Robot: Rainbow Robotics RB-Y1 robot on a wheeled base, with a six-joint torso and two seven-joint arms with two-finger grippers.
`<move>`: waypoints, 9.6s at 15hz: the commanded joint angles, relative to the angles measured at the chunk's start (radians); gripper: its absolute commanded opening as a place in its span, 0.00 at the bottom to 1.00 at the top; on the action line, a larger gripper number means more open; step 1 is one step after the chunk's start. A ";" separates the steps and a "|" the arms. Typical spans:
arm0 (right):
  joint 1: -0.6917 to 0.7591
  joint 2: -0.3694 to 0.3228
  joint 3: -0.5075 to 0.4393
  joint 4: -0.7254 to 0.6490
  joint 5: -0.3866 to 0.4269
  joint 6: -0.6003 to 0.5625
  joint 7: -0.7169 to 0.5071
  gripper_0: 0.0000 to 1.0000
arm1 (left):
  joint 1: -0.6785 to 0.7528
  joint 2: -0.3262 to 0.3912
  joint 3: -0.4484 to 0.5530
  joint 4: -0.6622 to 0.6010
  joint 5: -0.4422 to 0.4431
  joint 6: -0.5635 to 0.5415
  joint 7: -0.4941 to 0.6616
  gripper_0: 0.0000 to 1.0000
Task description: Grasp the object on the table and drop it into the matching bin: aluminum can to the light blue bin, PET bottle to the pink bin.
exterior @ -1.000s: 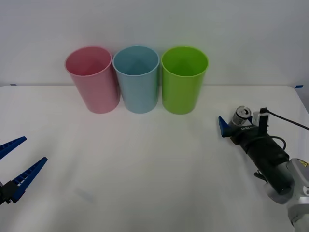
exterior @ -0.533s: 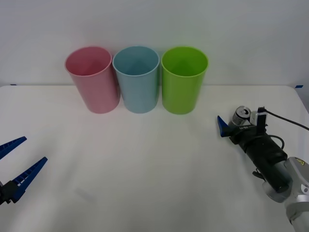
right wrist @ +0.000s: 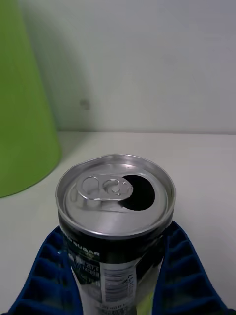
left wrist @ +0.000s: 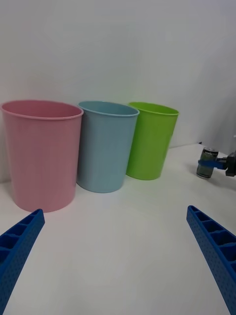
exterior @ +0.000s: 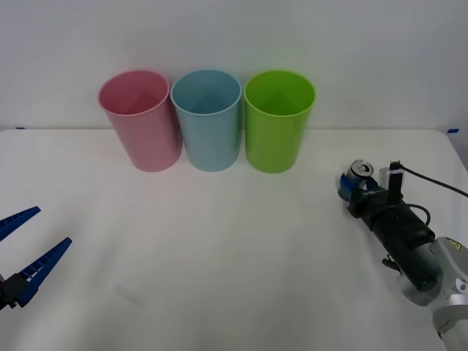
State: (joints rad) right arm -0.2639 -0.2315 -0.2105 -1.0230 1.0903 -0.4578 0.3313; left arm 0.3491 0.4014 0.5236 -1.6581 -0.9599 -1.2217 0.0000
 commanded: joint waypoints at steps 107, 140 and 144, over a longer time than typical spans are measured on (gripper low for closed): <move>-0.074 -0.319 0.496 -0.601 -0.073 0.113 -0.432 1.00 | 0.000 0.000 0.000 0.000 0.000 0.000 0.000 1.00; 0.643 -0.266 -0.125 -0.651 -0.092 -0.634 -0.127 1.00 | 0.000 0.000 0.000 0.000 0.000 0.000 0.000 1.00; 0.683 -0.233 -0.168 -0.649 -0.104 -0.699 -0.127 1.00 | 0.000 0.000 0.000 0.000 0.000 0.000 0.000 1.00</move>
State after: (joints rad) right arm 0.4103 -0.4683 -0.3743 -1.6734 0.9916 -1.1463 0.2041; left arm 0.3491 0.4014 0.5236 -1.6581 -0.9599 -1.2217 0.0000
